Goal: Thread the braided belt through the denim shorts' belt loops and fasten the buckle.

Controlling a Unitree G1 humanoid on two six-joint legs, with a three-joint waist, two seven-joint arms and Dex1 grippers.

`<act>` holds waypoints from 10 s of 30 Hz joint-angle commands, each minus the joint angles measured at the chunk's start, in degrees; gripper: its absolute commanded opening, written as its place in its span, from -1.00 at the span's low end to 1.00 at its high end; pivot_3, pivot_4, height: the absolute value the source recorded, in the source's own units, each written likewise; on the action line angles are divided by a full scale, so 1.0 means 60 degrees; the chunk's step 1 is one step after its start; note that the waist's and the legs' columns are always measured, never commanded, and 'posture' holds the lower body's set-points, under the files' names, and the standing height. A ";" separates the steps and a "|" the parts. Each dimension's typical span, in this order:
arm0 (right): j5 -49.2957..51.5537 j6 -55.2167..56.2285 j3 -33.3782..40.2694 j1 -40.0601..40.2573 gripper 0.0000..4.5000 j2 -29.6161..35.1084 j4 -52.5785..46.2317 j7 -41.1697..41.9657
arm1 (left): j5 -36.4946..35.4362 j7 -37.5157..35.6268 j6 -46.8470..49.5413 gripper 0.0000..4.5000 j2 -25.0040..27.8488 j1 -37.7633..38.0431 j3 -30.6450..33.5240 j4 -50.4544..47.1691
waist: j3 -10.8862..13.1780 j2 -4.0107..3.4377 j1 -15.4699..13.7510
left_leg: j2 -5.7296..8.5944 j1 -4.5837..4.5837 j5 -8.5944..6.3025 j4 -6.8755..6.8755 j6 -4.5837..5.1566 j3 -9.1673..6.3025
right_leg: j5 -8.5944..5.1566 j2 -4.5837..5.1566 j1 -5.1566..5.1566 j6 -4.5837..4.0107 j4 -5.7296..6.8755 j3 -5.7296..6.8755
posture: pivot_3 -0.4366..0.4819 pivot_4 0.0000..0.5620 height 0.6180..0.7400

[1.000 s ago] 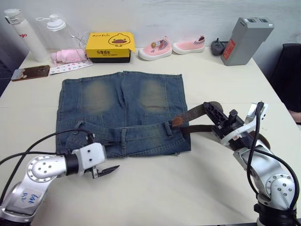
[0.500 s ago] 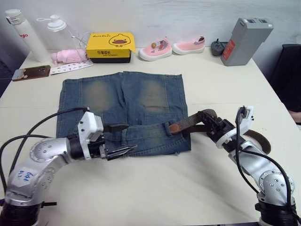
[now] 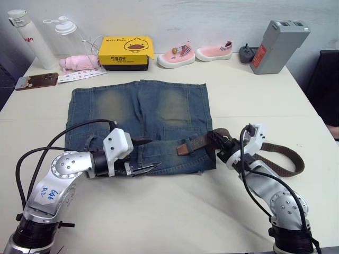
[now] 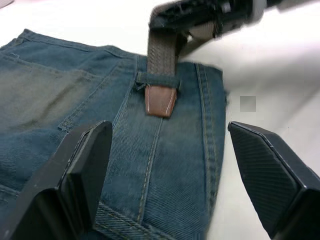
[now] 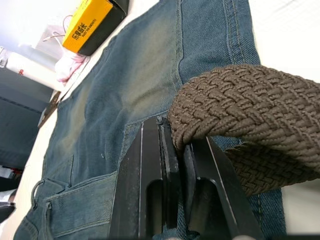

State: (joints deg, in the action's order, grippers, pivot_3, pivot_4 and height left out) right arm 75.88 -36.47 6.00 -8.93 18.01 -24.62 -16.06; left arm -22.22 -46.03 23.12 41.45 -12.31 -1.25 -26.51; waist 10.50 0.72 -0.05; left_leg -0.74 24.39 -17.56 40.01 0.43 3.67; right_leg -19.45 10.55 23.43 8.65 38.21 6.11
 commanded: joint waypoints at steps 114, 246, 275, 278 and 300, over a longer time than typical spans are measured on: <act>0.3481 -0.0539 -0.0034 0.0774 1.00 0.1543 -0.1766 -0.2309 | 0.5240 0.1068 -0.9042 -0.68 -0.0366 -0.1643 -0.1657 0.4007 | -0.0043 0.0056 -0.0035 | -0.0011 0.0052 -0.0020 0.0068 0.0027 0.0005 | -0.0002 0.0017 0.0044 -0.0003 0.0057 0.0026 | -0.05 -0.47 -0.15; -1.4681 -0.0057 -0.5873 -0.0060 -0.97 0.2526 -0.1382 0.5991 | 0.9511 0.3436 -0.7665 -1.00 -0.1342 -0.2763 -0.2926 0.3862 | -0.0094 0.0036 -0.0213 | 0.0013 0.0136 -0.0069 0.0238 0.0034 0.0010 | -0.0001 0.0015 0.0025 -0.0001 0.0094 0.0130 | -0.05 -0.47 -0.15; -1.4335 -0.2189 -0.3225 0.0497 -0.97 0.2182 -0.1712 0.6386 | 0.9194 0.4225 -0.9466 -1.00 0.0037 -0.1663 -0.1370 0.2237 | -0.0096 0.0036 -0.0269 | 0.0009 0.0139 -0.0096 0.0252 0.0037 0.0008 | -0.0002 0.0023 0.0026 -0.0003 0.0107 0.0138 | -0.05 -0.47 -0.15; -1.4259 -0.2293 -0.3374 0.0388 -0.97 0.2070 -0.1824 0.6446 | 0.9637 0.4402 -0.9906 -1.00 -0.0441 -0.2423 -0.1900 0.2872 | -0.0096 0.0035 -0.0240 | 0.0019 0.0138 -0.0097 0.0254 0.0038 0.0013 | -0.0002 0.0023 0.0027 -0.0003 0.0109 0.0135 | -0.05 -0.47 -0.15; -1.3521 -0.3529 -0.0349 0.1448 -0.97 0.2547 -0.2390 0.6652 | 0.9502 0.4377 -0.9701 -1.00 0.0262 -0.1280 -0.0972 0.2603 | -0.0094 0.0032 -0.0253 | 0.0010 0.0139 -0.0110 0.0255 0.0046 0.0015 | -0.0003 0.0034 0.0029 -0.0003 0.0108 0.0156 | -0.05 -0.47 -0.15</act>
State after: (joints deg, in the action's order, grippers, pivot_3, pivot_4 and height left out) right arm -5.55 -56.00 0.99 -0.72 32.61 -37.84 23.63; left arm 35.77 -20.10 -35.30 43.37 -19.37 -7.35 -8.83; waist 9.94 0.91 -1.57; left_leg -0.69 25.23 -18.22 41.54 0.71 3.76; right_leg -19.46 10.76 23.60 8.64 38.85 7.04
